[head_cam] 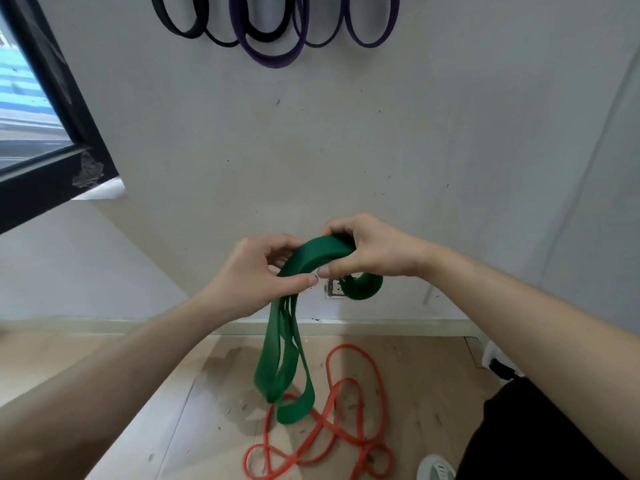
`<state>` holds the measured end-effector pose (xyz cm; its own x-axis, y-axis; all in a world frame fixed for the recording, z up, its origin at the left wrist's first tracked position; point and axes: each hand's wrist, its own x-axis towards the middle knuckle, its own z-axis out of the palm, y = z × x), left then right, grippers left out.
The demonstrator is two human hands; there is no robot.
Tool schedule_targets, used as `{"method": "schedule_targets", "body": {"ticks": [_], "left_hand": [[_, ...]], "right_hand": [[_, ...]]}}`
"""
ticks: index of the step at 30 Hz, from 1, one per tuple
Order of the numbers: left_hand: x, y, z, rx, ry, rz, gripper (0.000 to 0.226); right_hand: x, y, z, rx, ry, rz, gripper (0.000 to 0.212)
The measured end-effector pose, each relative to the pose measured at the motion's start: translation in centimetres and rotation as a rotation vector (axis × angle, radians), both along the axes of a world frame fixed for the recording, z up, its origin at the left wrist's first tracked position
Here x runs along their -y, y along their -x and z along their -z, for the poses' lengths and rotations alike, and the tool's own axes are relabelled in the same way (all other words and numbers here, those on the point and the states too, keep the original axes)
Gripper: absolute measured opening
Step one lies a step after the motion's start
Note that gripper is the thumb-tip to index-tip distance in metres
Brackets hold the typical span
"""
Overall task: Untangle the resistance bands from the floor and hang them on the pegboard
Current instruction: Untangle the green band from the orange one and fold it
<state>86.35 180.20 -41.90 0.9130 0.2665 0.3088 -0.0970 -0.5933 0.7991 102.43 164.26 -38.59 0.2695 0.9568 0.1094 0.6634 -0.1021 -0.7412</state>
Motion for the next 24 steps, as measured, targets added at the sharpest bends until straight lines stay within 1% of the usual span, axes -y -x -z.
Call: {"method": "schedule_targets", "body": {"ticks": [3, 5, 6, 9, 13, 17, 20, 24], "left_hand": [[0.1, 0.0, 0.5, -0.028, 0.008, 0.039, 0.038], [0.0, -0.1, 0.8, -0.047, -0.034, 0.051, 0.047], [-0.2, -0.2, 0.9, -0.054, -0.029, 0.051, 0.047], [-0.8, -0.3, 0.7, -0.077, -0.027, 0.042, 0.048], [-1.7, -0.2, -0.4, -0.142, -0.168, 0.050, 0.052], [-2.4, 0.2, -1.1, -0.136, -0.224, 0.039, 0.051], [-2.5, 0.5, -1.2, -0.118, -0.129, 0.009, 0.052], [-1.5, 0.9, -0.5, -0.121, 0.052, 0.029, 0.051]], "right_hand": [[0.5, 0.1, -0.9, -0.089, -0.041, -0.014, 0.024], [0.9, 0.0, -1.4, -0.111, -0.067, -0.015, 0.021], [1.0, -0.1, -1.7, -0.108, -0.077, -0.009, 0.021], [1.7, -0.7, -2.3, -0.060, -0.063, 0.015, 0.021], [2.1, -1.1, -2.6, 0.048, 0.037, 0.032, 0.023], [2.0, -1.1, -2.2, 0.062, 0.062, 0.057, 0.024], [1.7, -0.6, -1.8, 0.020, -0.002, 0.064, 0.022], [1.4, 0.0, -1.3, -0.159, -0.121, 0.071, 0.025]]}}
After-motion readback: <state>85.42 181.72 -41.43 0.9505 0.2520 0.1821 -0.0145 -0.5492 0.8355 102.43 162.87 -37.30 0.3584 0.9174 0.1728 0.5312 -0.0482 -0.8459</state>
